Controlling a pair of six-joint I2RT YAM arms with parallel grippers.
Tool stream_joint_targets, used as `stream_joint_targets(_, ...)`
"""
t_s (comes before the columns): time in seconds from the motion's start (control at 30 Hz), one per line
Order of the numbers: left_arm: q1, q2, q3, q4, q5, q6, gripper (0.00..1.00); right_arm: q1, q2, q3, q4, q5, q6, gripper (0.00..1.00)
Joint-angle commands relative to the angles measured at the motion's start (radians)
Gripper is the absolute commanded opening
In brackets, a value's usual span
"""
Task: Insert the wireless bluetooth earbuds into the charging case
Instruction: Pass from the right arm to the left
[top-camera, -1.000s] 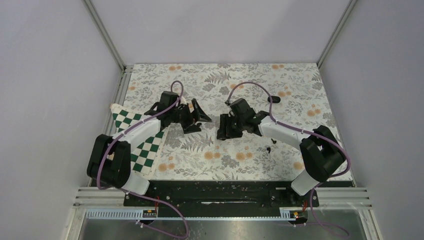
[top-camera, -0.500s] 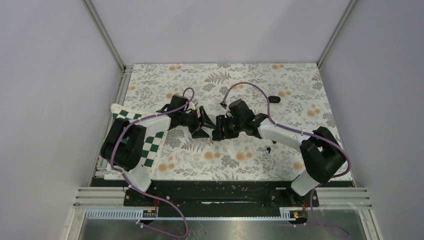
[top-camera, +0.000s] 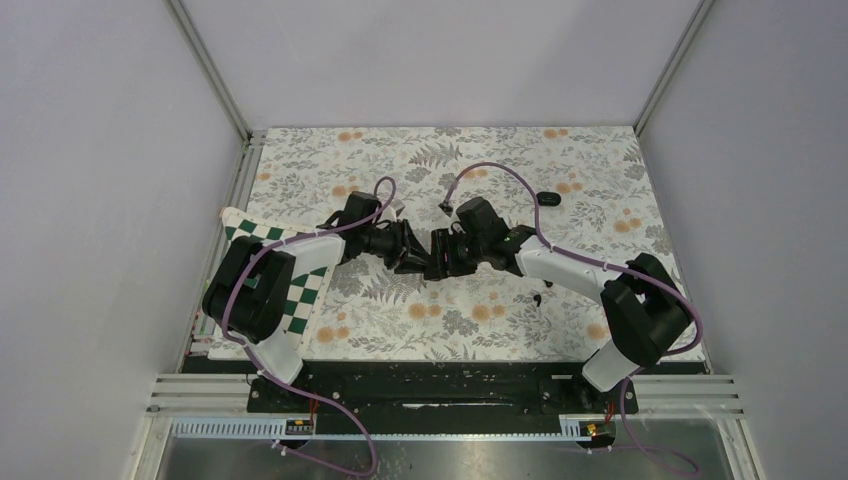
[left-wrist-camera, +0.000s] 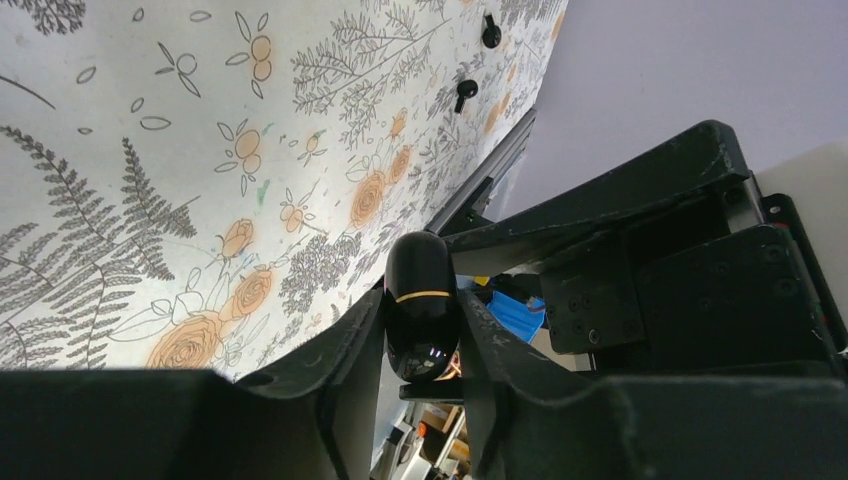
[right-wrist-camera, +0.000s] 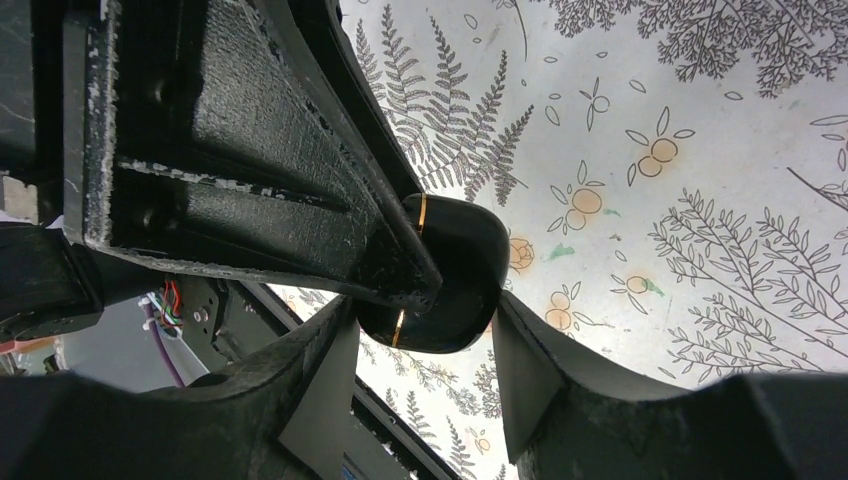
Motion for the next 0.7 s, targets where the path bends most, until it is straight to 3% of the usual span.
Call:
stream_joint_targets(0.0,-0.017,-0.002,0.005,0.029,0.026,0.013,0.23,0.012,-0.023,0.045,0.024,-0.003,-0.002,0.31)
stream_joint_targets(0.13,-0.019,-0.006,0.02,0.002,0.02,0.032,0.0,0.009,-0.025,0.045,0.016,0.015,0.018,0.33)
stream_joint_targets(0.17,-0.019,-0.007,0.027,-0.003,0.016,0.043,0.0,0.009,-0.031,0.043,0.007,0.024,0.026,0.39)
stream_joint_targets(0.2,-0.019,-0.01,0.032,-0.023,0.011,0.053,0.0,0.007,-0.042,0.038,0.007,0.027,0.038,0.53)
stream_joint_targets(0.27,-0.017,-0.014,0.036,-0.038,0.005,0.067,0.0,0.002,-0.074,0.028,0.02,0.01,0.062,0.72)
stream_joint_targets(0.37,-0.015,-0.014,0.044,-0.031,0.025,0.078,0.0,-0.005,-0.121,0.023,0.02,-0.034,0.081,0.87)
stream_joint_targets(0.5,-0.001,-0.027,0.061,-0.026,0.062,0.088,0.0,-0.061,-0.195,-0.038,0.073,-0.094,0.154,0.88)
stream_joint_targets(0.67,0.02,-0.079,0.072,0.08,0.124,0.029,0.0,-0.192,-0.28,-0.321,0.543,-0.245,0.506,0.76)
